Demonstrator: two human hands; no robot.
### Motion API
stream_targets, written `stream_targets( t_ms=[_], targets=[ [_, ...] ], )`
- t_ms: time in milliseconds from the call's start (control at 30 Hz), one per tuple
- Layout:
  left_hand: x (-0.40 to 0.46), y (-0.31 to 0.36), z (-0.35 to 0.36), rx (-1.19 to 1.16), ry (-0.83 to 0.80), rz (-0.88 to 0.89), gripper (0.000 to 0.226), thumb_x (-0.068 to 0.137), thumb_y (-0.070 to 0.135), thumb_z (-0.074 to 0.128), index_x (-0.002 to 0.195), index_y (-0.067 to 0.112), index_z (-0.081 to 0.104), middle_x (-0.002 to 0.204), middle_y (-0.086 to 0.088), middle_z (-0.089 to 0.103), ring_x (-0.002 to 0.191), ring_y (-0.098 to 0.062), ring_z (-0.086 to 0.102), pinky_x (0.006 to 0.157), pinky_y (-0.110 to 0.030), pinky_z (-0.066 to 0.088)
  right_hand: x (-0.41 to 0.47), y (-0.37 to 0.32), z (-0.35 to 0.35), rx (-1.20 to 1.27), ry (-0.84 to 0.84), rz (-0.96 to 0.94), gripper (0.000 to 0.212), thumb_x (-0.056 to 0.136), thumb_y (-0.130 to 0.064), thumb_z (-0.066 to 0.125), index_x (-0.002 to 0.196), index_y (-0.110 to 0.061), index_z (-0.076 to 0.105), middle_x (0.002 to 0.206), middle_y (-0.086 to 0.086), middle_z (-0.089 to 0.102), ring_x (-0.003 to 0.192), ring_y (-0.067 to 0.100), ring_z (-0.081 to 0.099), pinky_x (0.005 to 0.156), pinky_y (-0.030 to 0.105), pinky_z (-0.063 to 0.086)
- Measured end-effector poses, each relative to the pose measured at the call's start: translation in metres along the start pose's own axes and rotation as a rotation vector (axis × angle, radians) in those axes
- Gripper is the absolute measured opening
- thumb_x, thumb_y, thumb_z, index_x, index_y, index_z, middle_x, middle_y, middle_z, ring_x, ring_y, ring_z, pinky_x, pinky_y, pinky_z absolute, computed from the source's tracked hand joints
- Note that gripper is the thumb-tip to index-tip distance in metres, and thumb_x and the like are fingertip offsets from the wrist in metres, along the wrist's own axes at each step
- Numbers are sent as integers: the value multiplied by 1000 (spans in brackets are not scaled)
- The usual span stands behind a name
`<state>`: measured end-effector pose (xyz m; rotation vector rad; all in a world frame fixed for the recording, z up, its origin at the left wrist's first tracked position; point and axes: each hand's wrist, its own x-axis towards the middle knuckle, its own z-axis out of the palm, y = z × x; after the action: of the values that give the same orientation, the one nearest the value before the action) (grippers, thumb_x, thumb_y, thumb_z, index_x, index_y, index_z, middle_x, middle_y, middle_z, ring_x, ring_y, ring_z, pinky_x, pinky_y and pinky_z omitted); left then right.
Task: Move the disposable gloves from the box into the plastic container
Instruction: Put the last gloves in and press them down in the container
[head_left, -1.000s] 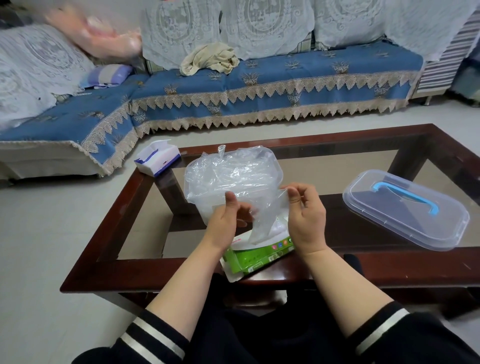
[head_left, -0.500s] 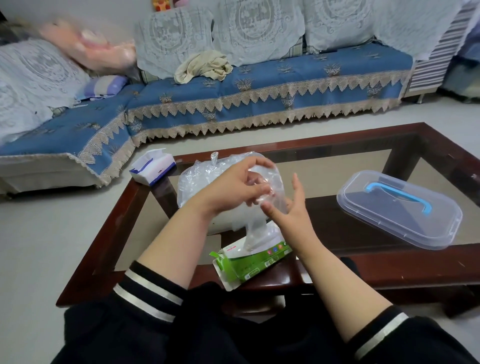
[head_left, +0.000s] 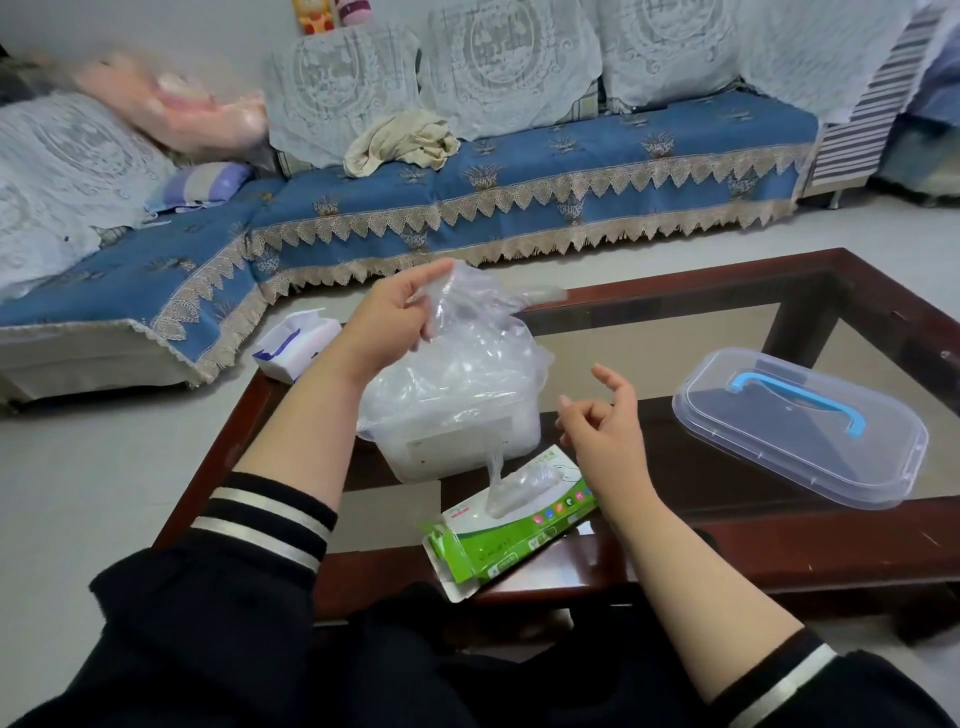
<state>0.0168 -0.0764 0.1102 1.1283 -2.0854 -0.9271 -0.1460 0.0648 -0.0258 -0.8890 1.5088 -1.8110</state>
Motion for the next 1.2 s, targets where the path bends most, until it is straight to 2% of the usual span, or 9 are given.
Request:
stream_targets(
  t_ms=[133, 267, 501, 601, 834, 901, 1001, 1101, 1201],
  targets=[
    [9, -26, -3, 185, 44, -88, 51, 99, 16, 50, 147, 26, 37, 146, -1, 43, 73, -12, 57, 68, -27, 50, -1, 7, 8, -214, -118, 24, 44, 90, -20, 62, 129, -22, 42, 68, -5, 61, 72, 13, 60, 77, 26, 44],
    [10, -57, 5, 357, -17, -142, 68, 88, 34, 67, 147, 20, 37, 152, -2, 37, 136, -23, 38, 110, -43, 32, -2, 14, 14, -475, -285, 17, 22, 85, -30, 67, 104, -30, 57, 74, -10, 57, 74, 3, 55, 75, 26, 44],
    [2, -79, 16, 757, 4, -195, 77, 76, 61, 68, 143, 44, 34, 162, -5, -9, 146, -34, -13, 117, -52, -1, -7, 22, 19, -634, -532, 64, 90, 53, -60, 79, 130, -28, 46, 123, -9, 55, 117, 5, 49, 101, 29, 41],
    [-7, -82, 17, 769, 44, -212, 82, 73, 67, 67, 144, 46, 32, 161, -7, -14, 145, -35, -19, 116, -51, -8, -8, 23, 19, -766, -627, 60, 84, 61, -49, 83, 132, -25, 46, 126, -10, 54, 113, 6, 47, 94, 24, 38],
    [-18, -82, 13, 808, 128, -42, 60, 83, 59, 62, 135, 33, 50, 149, -4, 34, 138, -28, 24, 112, -45, 19, -10, 21, 22, -1001, -644, -28, 29, 78, -39, 72, 101, -22, 67, 112, 2, 61, 108, 21, 50, 82, 27, 37],
    [-28, -68, 17, 611, 215, 205, 39, 91, 47, 57, 120, 22, 62, 125, 0, 57, 113, -17, 48, 95, -32, 38, -9, 19, 23, -967, -601, -42, 9, 82, -34, 68, 78, -26, 65, 104, 3, 63, 102, 22, 53, 79, 29, 39],
    [-65, -48, 36, 304, 225, 394, 31, 95, 42, 52, 96, 15, 68, 92, 6, 65, 75, -6, 54, 69, -23, 43, -7, 19, 23, -859, -562, 1, 21, 81, -32, 69, 64, -32, 58, 88, -6, 61, 94, 19, 58, 78, 32, 47],
    [-96, -56, 66, 284, 66, 226, 32, 85, 48, 64, 103, 21, 66, 91, 10, 67, 76, -7, 59, 74, -30, 49, -7, 16, 22, -798, -520, 36, 20, 82, -30, 69, 64, -32, 59, 79, -10, 56, 83, 17, 60, 72, 40, 55],
    [-111, -75, 89, 417, -141, -38, 74, 70, 55, 76, 133, 30, 45, 121, 12, 61, 112, -9, 56, 94, -30, 44, -7, 16, 21, -795, -497, 31, 26, 85, -29, 65, 63, -32, 52, 71, -9, 55, 69, 14, 56, 70, 38, 53]
  ],
)
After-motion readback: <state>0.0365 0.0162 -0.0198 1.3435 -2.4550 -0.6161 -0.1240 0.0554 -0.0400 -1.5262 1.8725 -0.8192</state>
